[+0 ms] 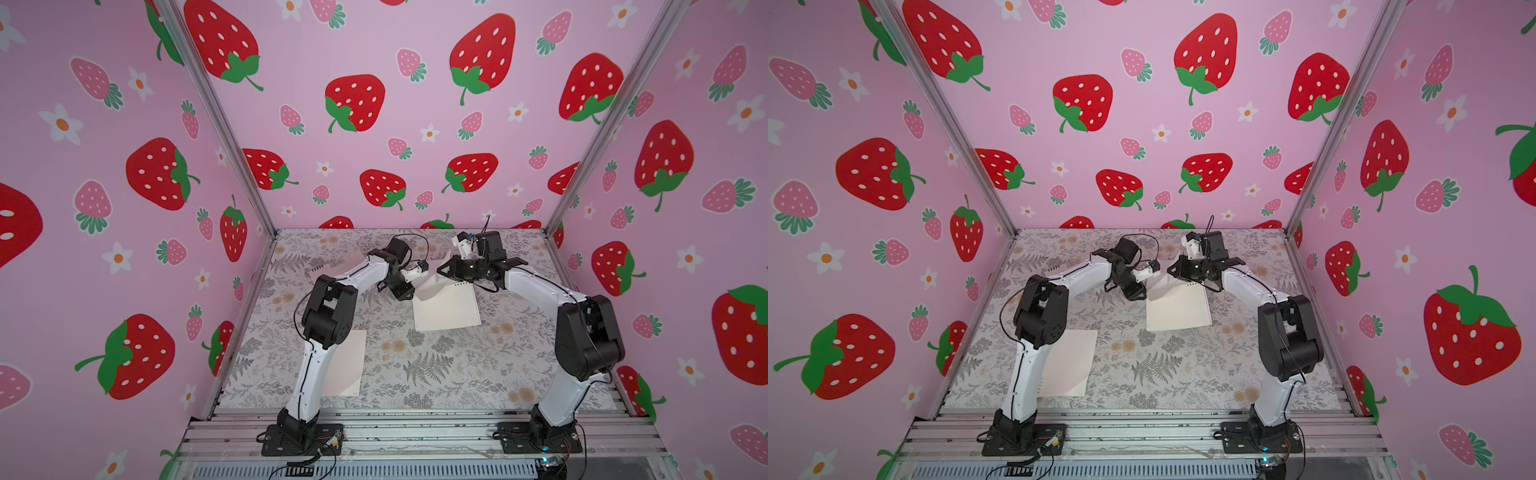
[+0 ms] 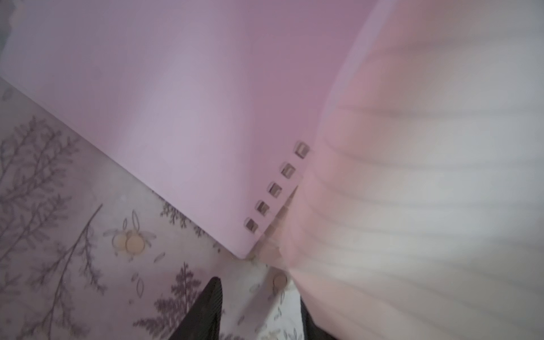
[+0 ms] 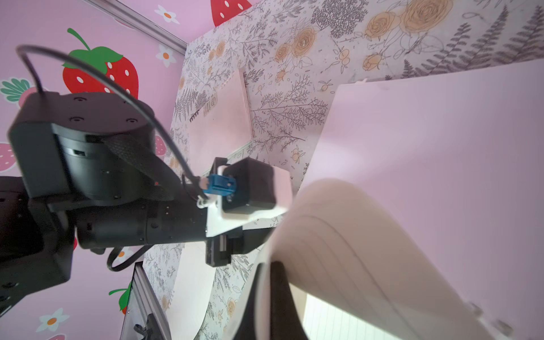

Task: Tear off pages from different notebooks
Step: Tear off the paper from the notebook.

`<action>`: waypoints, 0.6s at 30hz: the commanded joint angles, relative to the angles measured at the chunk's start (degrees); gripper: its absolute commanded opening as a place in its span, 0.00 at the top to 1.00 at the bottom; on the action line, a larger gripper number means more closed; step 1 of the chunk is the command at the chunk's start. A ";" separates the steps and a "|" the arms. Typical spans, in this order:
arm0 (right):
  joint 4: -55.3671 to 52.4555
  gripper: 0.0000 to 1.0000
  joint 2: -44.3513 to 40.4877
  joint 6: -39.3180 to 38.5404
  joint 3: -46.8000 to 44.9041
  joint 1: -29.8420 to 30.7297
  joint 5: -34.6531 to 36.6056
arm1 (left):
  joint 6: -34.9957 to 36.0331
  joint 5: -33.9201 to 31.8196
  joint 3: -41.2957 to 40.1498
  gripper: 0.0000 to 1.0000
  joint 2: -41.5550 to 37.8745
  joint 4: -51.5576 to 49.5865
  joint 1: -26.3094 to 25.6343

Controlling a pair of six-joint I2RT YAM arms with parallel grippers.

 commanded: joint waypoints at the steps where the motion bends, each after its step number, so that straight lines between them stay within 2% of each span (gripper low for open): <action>1: -3.37 1.00 -1.94 -1.96 -0.83 0.73 -3.32 | -1.73 0.98 -4.85 0.54 -8.69 4.67 1.62; 3: -4.23 1.00 -2.20 -1.39 -1.40 1.12 -0.56 | -3.72 -0.71 -10.90 0.54 -14.06 8.00 1.68; 5: -3.43 1.00 -2.66 -1.37 -2.77 1.39 0.33 | -5.42 1.25 -19.95 0.49 -20.11 15.22 1.37; 8: -4.68 1.00 -2.65 -8.18 -2.64 1.66 -5.91 | -5.96 3.00 -28.93 0.45 -25.49 25.41 1.11; 10: -8.08 1.00 -2.81 -14.18 -1.72 1.74 -6.49 | -8.29 1.97 -26.22 0.45 -25.13 24.78 2.53; 12: -11.13 1.00 -2.26 -19.40 -0.49 1.74 -7.27 | -10.60 0.84 -18.13 0.41 -21.90 18.51 3.76; 14: -14.07 1.00 -1.00 -26.22 1.75 1.71 -9.25 | -9.89 0.41 -8.51 0.41 -16.80 10.26 3.47; 16: -19.19 1.00 0.05 -34.44 5.34 2.01 -10.77 | -8.62 0.31 -2.59 0.41 -12.78 6.75 2.31; 18: -19.11 1.00 -0.58 -38.84 6.24 2.08 -12.15 | -8.71 2.87 -0.27 0.31 -10.76 8.05 2.24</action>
